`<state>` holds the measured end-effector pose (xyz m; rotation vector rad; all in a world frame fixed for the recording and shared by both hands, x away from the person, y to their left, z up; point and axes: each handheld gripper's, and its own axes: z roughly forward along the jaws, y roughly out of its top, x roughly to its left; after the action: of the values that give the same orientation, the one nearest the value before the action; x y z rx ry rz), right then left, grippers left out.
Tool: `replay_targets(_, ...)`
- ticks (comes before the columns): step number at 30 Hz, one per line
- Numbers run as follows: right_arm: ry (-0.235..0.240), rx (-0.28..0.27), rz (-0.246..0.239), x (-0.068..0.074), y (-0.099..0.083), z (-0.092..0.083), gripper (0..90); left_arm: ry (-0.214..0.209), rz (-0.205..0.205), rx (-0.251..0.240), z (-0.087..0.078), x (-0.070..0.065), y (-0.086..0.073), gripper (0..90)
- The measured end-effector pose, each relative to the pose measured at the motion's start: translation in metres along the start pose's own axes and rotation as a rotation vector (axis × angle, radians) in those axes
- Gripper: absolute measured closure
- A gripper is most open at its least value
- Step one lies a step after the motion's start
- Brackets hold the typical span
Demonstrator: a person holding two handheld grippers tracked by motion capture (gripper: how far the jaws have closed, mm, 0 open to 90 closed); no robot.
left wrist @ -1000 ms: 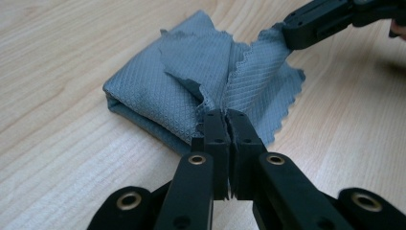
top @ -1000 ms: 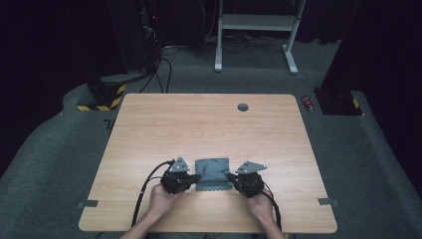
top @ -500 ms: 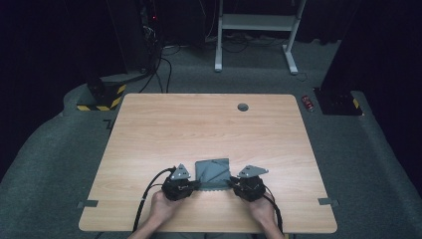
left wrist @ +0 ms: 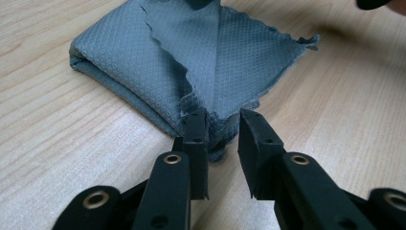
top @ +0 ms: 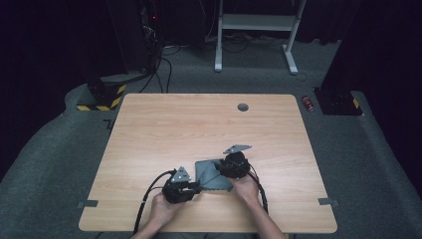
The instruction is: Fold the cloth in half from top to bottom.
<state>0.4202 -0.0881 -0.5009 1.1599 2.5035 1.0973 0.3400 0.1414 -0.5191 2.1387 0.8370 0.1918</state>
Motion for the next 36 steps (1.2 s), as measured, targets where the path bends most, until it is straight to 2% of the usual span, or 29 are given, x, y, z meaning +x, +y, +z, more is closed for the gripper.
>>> replay_targets(3,0.015,0.017,0.014,-0.001,0.001,0.006,67.1,0.001,0.002,0.005,-0.001,0.0,-0.002,72.8)
replay_targets(9,0.034,0.031,-0.011,-0.002,0.0,0.008,87.9,-0.004,-0.008,0.008,-0.002,0.0,-0.003,72.5)
replay_targets(13,0.029,0.013,-0.044,0.002,-0.001,0.002,89.1,-0.002,-0.006,0.006,-0.002,-0.001,-0.003,71.9)
replay_targets(18,0.037,-0.021,-0.072,0.007,-0.01,-0.013,88.9,-0.001,-0.009,0.005,-0.004,-0.002,-0.004,70.5)
replay_targets(22,0.052,-0.04,-0.083,0.009,-0.024,-0.025,87.7,-0.003,-0.013,-0.002,-0.005,-0.004,-0.005,69.3)
replay_targets(28,0.055,-0.01,-0.08,0.008,-0.042,-0.031,81.6,-0.005,-0.026,-0.018,-0.007,-0.004,-0.003,67.3)
replay_targets(33,0.052,-0.055,-0.058,0.008,-0.038,-0.034,73.5,-0.012,-0.026,-0.026,-0.007,-0.004,0.002,67.6)
replay_targets(36,0.022,-0.079,-0.047,0.008,-0.03,-0.032,68.0,-0.017,-0.027,-0.02,-0.004,-0.003,0.004,69.7)
